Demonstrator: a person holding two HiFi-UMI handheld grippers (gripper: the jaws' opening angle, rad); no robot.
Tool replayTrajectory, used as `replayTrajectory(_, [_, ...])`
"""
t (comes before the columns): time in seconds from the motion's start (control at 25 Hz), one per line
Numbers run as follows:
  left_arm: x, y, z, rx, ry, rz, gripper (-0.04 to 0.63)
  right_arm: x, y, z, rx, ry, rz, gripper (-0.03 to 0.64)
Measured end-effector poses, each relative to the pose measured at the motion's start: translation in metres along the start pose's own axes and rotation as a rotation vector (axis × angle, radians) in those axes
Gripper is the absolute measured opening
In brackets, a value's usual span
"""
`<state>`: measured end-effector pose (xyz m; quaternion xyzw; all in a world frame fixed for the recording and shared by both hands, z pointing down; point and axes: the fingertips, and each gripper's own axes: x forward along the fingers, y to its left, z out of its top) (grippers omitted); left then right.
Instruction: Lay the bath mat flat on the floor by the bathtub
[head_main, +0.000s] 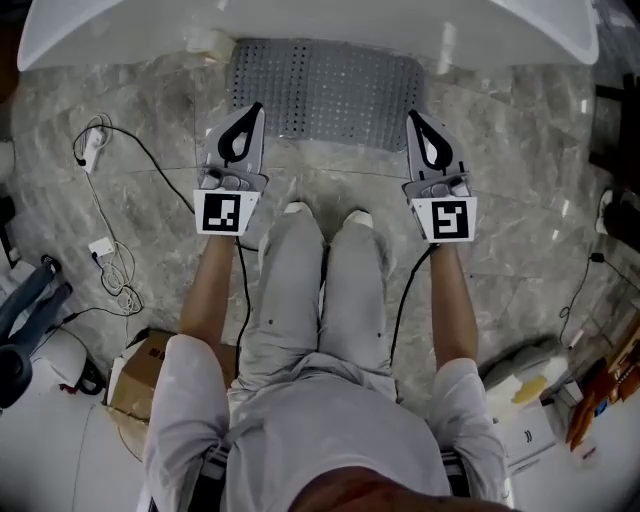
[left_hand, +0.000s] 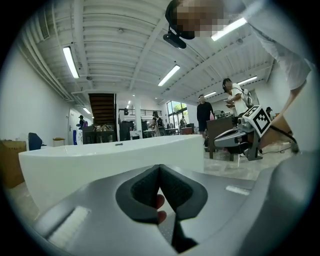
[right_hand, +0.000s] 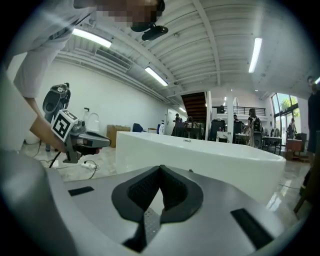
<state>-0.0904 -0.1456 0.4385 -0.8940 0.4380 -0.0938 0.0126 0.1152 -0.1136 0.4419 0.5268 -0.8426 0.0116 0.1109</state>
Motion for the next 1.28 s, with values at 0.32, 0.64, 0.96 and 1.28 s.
replayTrajectory(0.32, [-0.063, -0.015, 0.209, -0.087, -0.012, 0.000, -0.002, -0.074, -0.005, 0.193, 0.095, -0.002, -0.042, 0.000])
replayTrajectory(0.64, [-0.144, -0.022, 0.409, -0.084, -0.057, -0.069, -0.002, -0.151, 0.022, 0.409, 0.089, -0.059, -0.045, 0.000])
replayTrajectory(0.96, [-0.179, -0.044, 0.509, -0.076, -0.075, -0.161, 0.000, -0.203, 0.031, 0.531, 0.030, -0.126, -0.054, 0.000])
replayTrajectory(1.28, [-0.215, -0.040, 0.554, -0.100, -0.134, -0.147, 0.000, -0.235, 0.042, 0.602, 0.015, -0.258, -0.059, 0.000])
